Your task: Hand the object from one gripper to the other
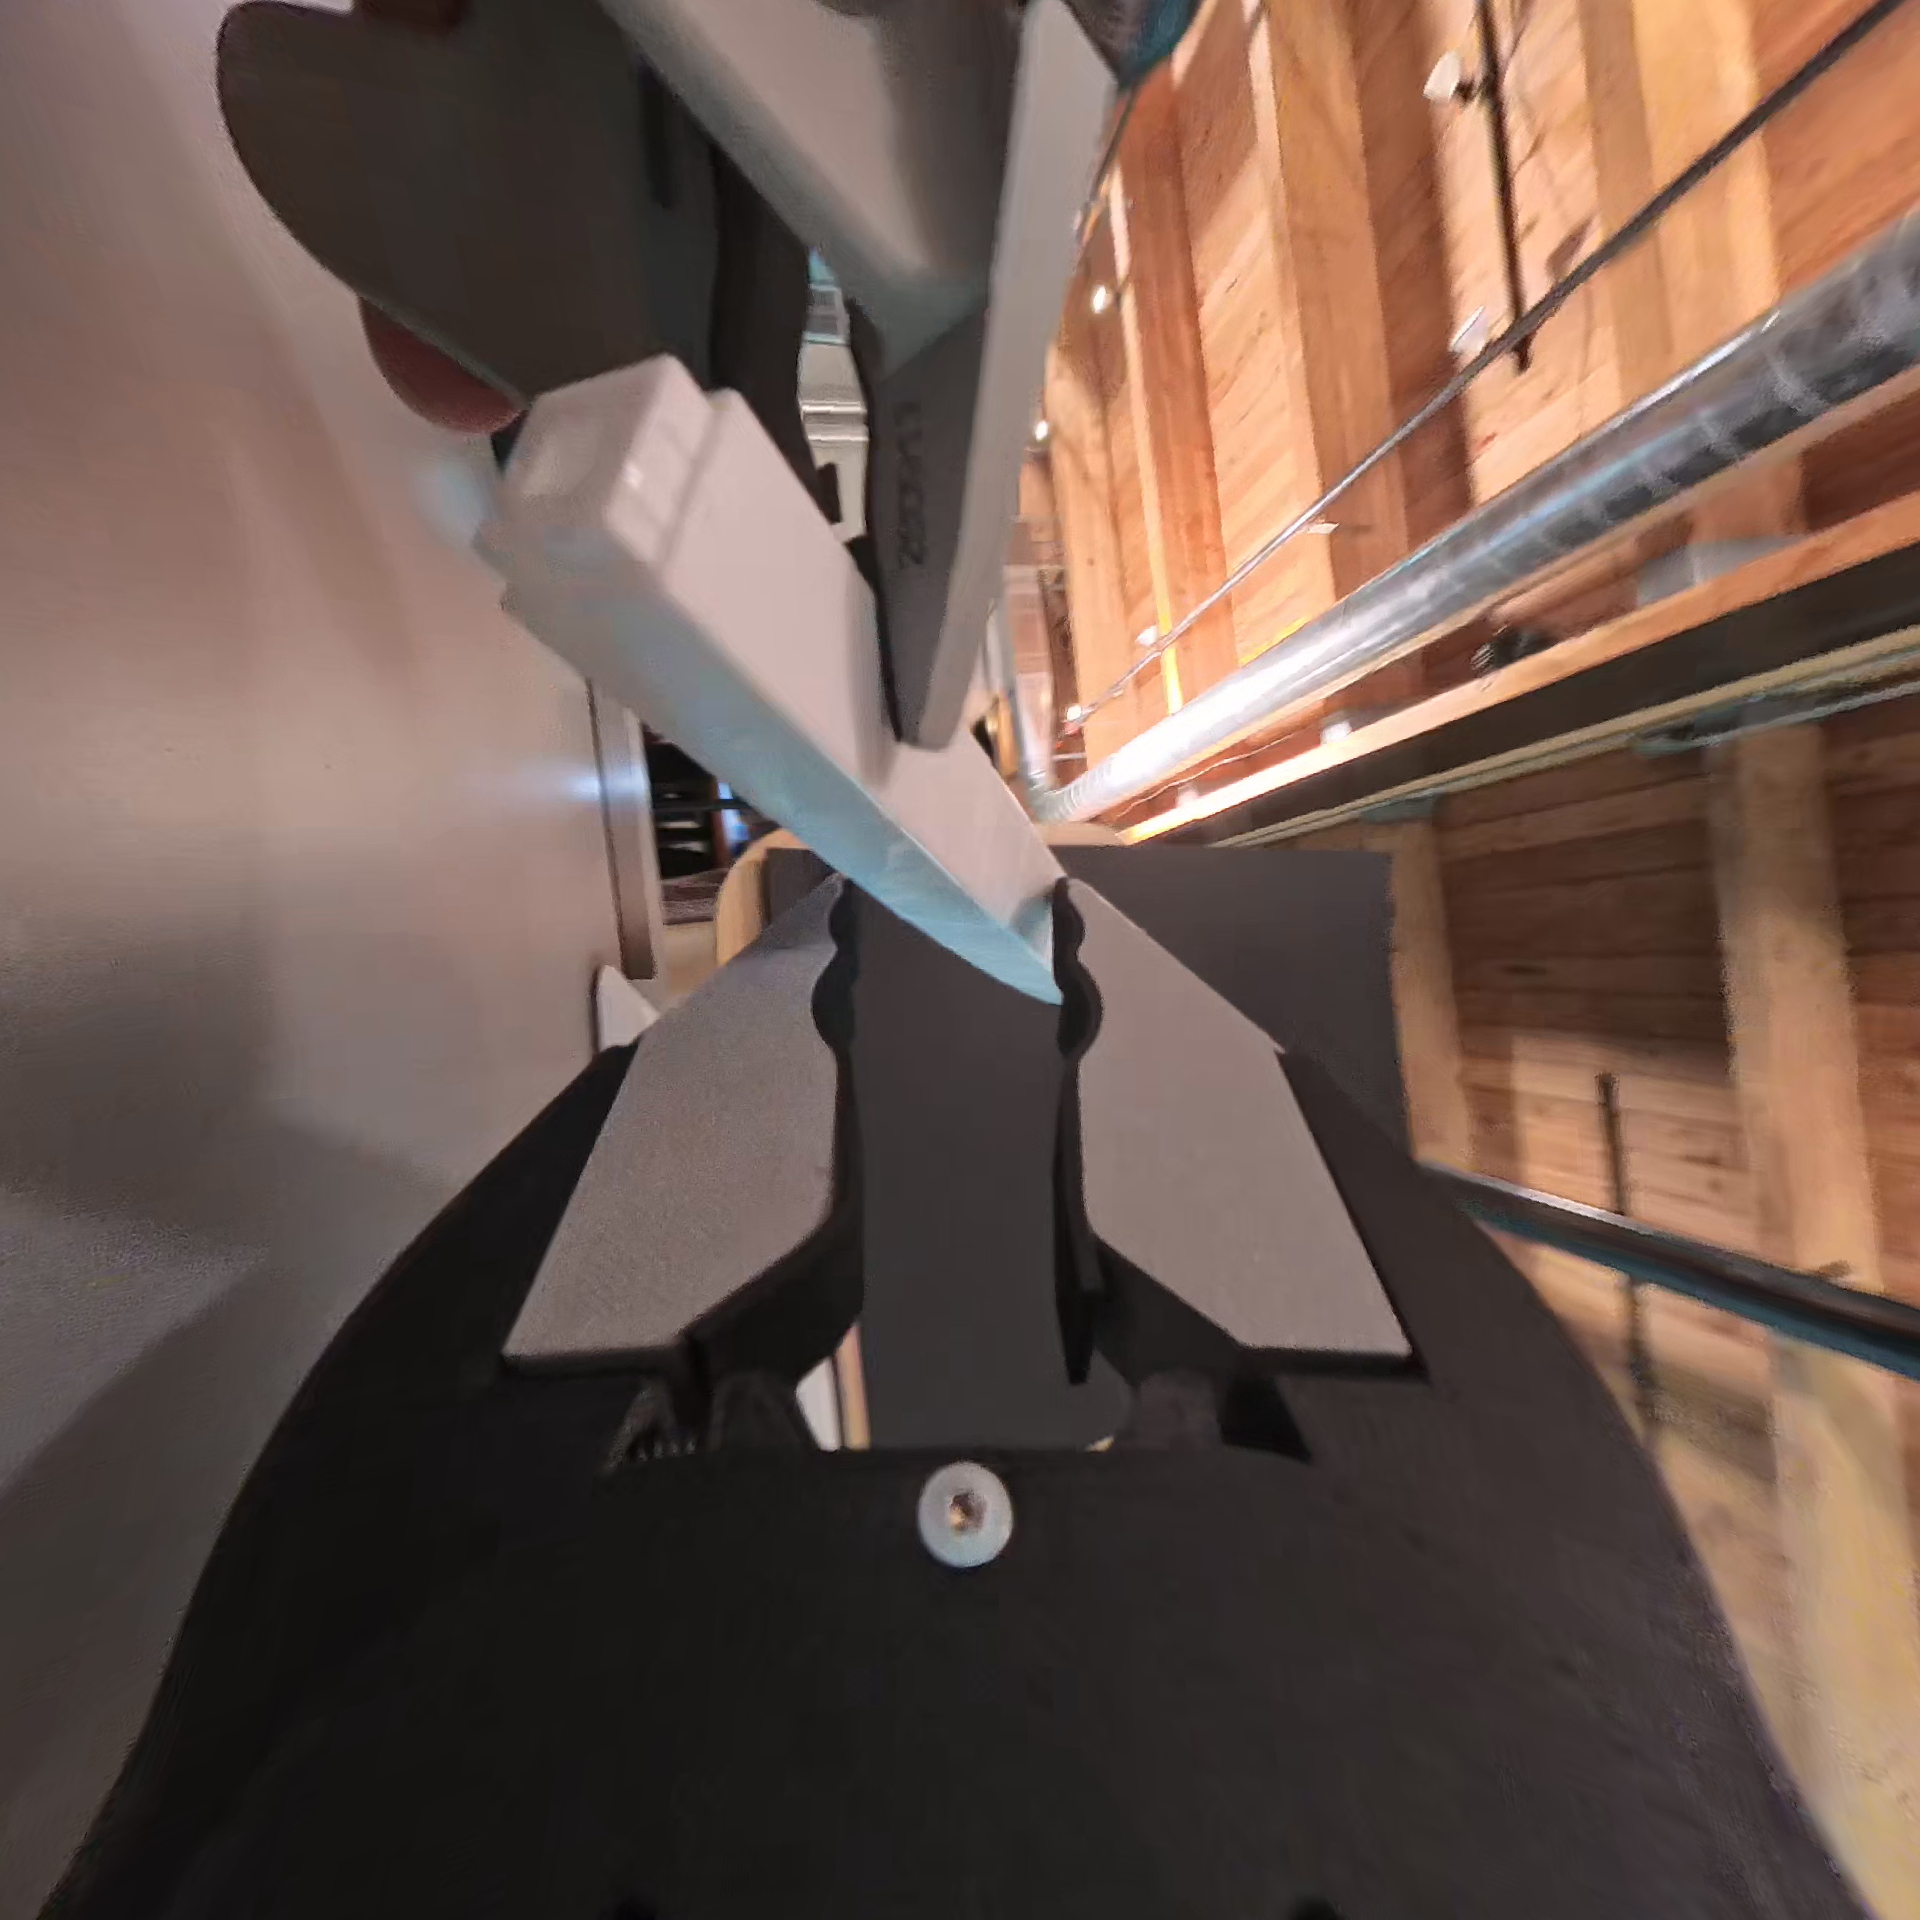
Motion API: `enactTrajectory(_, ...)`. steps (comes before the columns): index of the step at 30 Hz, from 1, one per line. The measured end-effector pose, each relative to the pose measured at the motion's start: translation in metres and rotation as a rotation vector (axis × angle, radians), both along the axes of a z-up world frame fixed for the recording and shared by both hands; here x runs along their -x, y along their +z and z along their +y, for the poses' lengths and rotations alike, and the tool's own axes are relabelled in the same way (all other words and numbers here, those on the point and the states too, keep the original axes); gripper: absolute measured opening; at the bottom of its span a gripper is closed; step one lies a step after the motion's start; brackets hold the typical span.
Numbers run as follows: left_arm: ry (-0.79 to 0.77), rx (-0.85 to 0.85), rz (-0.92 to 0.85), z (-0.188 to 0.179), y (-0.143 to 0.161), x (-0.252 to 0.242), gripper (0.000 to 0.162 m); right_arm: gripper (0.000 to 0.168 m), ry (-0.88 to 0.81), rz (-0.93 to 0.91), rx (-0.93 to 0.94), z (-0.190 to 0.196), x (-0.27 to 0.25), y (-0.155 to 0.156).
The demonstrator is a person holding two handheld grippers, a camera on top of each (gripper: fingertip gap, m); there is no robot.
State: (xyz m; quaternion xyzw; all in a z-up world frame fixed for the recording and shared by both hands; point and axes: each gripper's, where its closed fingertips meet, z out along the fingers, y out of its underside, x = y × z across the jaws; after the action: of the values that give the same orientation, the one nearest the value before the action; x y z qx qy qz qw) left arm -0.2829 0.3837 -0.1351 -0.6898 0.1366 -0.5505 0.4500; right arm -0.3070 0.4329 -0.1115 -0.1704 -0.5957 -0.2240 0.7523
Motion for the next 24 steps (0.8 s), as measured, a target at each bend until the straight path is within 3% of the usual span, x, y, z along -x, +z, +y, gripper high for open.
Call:
enactTrajectory(5, 0.144, -0.073, 0.045, 0.013, 0.007, 0.021, 0.020, 0.047, 0.072, 0.071, 0.323, 0.008, -0.005, -0.004)
enactTrajectory(8, 0.258, -0.228, 0.269, 0.020, 0.004, 0.030, 0.020, 0.041, 0.121, 0.091, 0.705, 0.020, -0.010, -0.021)
enactTrajectory(11, 0.322, -0.321, 0.266, 0.019, 0.022, 0.031, 0.019, 0.025, 0.232, 0.115, 1.055, 0.019, -0.014, -0.029)
enactTrajectory(15, 0.407, -0.553, 0.397, 0.011, 0.040, 0.033, 0.019, 0.031, 0.538, 0.217, 1.488, -0.004, -0.017, -0.003)
enactTrajectory(19, 0.439, -0.713, 0.479, 0.002, 0.051, 0.021, 0.019, 0.032, 0.890, 0.366, 1.785, -0.016, -0.032, 0.039)
enactTrajectory(24, 0.609, -0.947, 0.925, 0.009, 0.039, 0.024, 0.020, 0.037, 0.976, 0.429, 1.917, -0.015, -0.035, 0.047)
